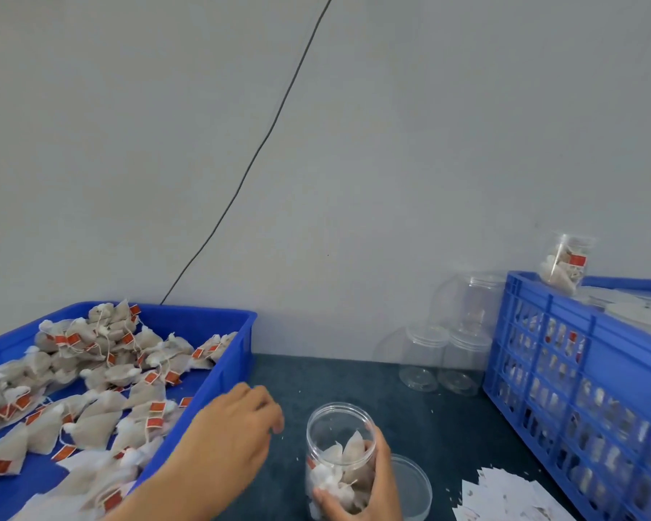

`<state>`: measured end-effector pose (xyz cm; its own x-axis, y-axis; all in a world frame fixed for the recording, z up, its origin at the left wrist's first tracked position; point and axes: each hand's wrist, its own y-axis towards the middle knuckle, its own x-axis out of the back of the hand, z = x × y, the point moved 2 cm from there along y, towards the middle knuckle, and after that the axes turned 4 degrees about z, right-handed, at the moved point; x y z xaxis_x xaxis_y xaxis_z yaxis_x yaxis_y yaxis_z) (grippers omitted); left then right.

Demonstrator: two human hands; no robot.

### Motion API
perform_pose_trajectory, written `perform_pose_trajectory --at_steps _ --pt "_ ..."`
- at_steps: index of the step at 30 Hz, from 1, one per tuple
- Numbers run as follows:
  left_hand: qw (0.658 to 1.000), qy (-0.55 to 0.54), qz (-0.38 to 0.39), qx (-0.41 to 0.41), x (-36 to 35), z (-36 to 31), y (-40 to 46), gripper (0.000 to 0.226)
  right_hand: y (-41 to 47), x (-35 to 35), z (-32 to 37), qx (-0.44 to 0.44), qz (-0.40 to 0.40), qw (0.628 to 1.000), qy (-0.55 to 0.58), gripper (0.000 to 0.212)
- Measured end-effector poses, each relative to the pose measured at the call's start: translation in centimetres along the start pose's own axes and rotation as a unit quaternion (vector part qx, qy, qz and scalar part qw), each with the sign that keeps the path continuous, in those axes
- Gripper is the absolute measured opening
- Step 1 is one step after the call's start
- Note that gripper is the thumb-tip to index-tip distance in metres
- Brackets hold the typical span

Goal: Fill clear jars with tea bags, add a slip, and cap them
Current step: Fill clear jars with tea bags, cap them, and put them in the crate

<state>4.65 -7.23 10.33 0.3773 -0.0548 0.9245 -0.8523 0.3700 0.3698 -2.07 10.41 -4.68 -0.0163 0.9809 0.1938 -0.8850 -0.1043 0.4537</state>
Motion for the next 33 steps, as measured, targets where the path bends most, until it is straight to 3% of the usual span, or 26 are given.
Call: perform_pose_trajectory --at_steps 2,4,7,10,14,17,21,28,33 --pt "0.985 0.045 0.166 0.001 -2.8 -1.1 0.6 0.028 0.0 -0.1 -0.1 0.008 -0.009 1.000 -0.008 0.098" --pt "0.941 0.104 0.322 0.024 -6.6 -0.5 0.3 0.036 0.0 0.0 -0.3 0.013 -0.002 1.000 -0.013 0.100" --pt "0.887 0.189 0.420 -0.014 -8.5 0.5 -0.3 0.044 0.0 0.4 -0.3 0.017 0.021 1.000 -0.012 0.103" --pt "0.873 0.188 0.449 -0.035 -9.7 1.4 -0.7 0.047 -0.1 0.4 0.0 0.021 0.032 0.999 -0.006 0.102" --pt "0.873 0.060 0.466 0.132 -9.8 1.5 -1.3 0.052 -0.5 0.5 0.2 0.010 0.032 0.999 0.006 0.101" --pt "0.858 0.009 0.484 0.171 -8.4 1.7 -1.5 0.073 -0.7 0.6 0.5 0.001 0.034 0.999 0.015 0.101" --pt "0.855 0.007 0.499 0.144 -7.1 1.0 -1.6 0.055 -0.9 0.7 1.3 -0.017 0.041 0.999 0.027 0.100" --pt "0.854 -0.021 0.488 0.179 -4.8 1.7 -2.7 0.045 -1.3 0.9 1.8 -0.041 0.051 0.997 0.028 0.102" --pt "0.831 -0.009 0.537 0.144 -5.1 1.9 -2.7 0.034 -1.3 1.0 1.8 -0.046 0.057 0.997 0.016 0.101"
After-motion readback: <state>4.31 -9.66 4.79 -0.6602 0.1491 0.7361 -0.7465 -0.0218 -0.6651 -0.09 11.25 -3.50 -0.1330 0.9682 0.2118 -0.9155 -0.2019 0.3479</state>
